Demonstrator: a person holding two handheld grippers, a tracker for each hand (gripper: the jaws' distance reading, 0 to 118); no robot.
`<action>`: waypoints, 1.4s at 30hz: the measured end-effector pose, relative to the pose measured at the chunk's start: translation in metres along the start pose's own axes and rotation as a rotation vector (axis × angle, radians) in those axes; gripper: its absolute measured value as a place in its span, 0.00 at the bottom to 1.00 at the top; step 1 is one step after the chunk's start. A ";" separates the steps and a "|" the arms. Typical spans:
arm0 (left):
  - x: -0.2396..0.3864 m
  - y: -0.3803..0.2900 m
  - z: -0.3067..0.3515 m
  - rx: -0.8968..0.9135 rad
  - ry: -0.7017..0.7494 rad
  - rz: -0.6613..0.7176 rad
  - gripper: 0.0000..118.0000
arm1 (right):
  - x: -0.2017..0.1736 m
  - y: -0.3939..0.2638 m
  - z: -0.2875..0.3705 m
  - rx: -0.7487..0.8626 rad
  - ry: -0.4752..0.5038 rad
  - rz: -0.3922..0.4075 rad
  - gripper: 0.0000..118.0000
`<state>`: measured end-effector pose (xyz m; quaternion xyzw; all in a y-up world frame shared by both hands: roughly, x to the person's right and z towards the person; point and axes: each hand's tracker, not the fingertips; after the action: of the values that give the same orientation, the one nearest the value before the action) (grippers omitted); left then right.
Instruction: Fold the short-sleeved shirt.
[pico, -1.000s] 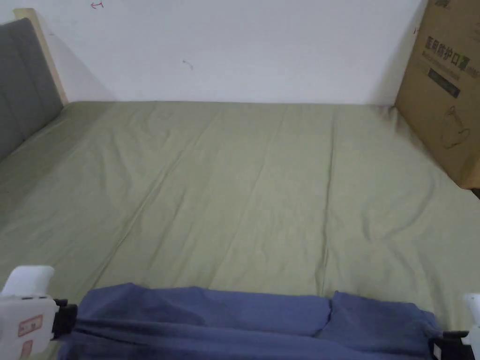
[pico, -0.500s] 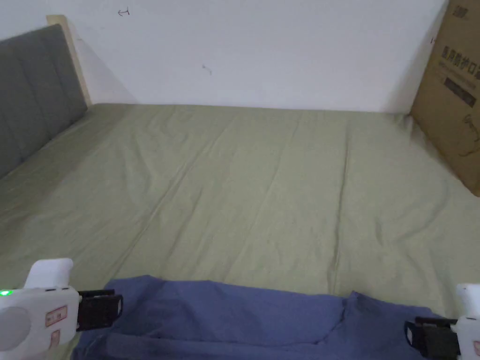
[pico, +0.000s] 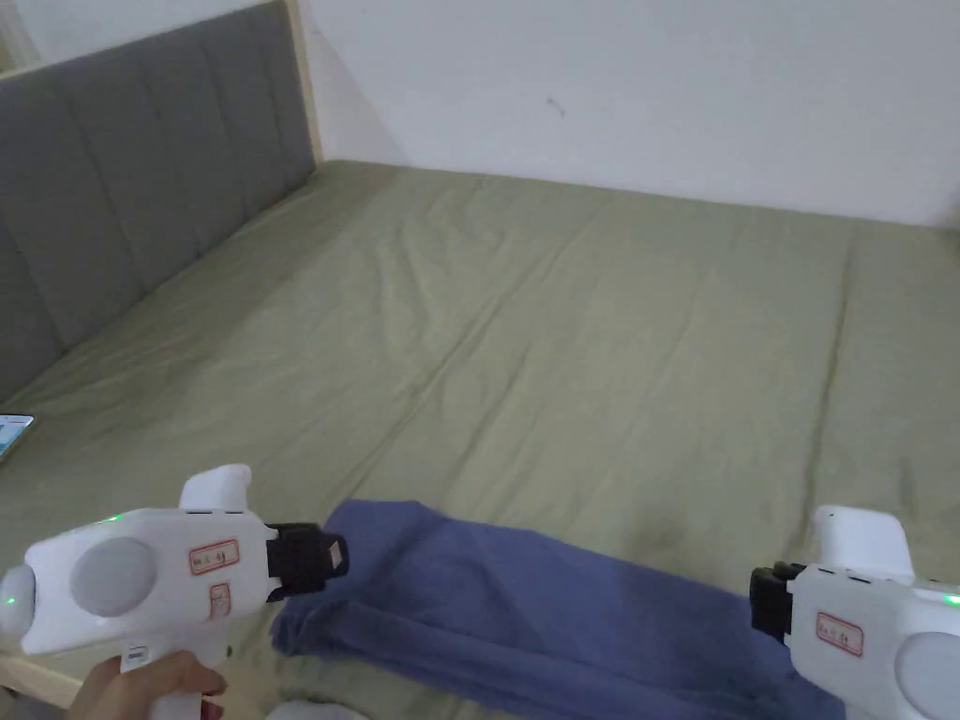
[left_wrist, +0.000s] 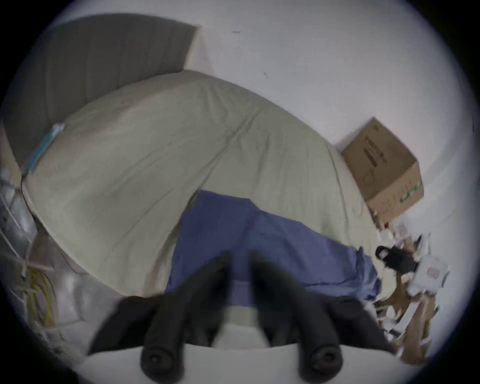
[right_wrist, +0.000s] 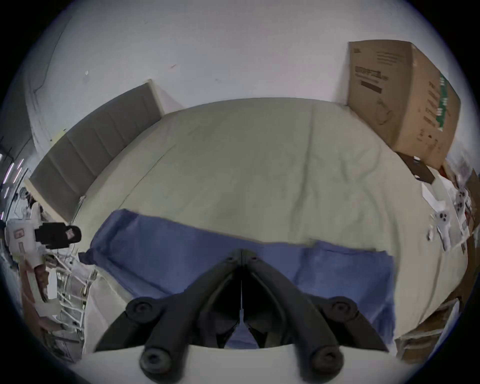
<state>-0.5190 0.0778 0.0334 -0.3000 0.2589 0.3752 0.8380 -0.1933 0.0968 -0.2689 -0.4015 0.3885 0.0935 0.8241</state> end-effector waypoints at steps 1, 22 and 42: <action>-0.009 -0.001 -0.001 -0.013 0.001 0.037 0.41 | -0.005 0.000 -0.003 -0.013 0.021 0.002 0.00; -0.083 -0.009 -0.092 -0.119 -0.136 0.554 0.08 | -0.026 -0.014 -0.046 -0.175 0.068 -0.053 0.00; -0.085 0.049 -0.023 0.008 0.103 0.298 0.08 | 0.030 -0.012 -0.033 -0.150 0.035 -0.177 0.00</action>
<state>-0.6122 0.0482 0.0585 -0.2739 0.3447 0.4784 0.7598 -0.1859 0.0601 -0.2952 -0.4965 0.3577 0.0422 0.7898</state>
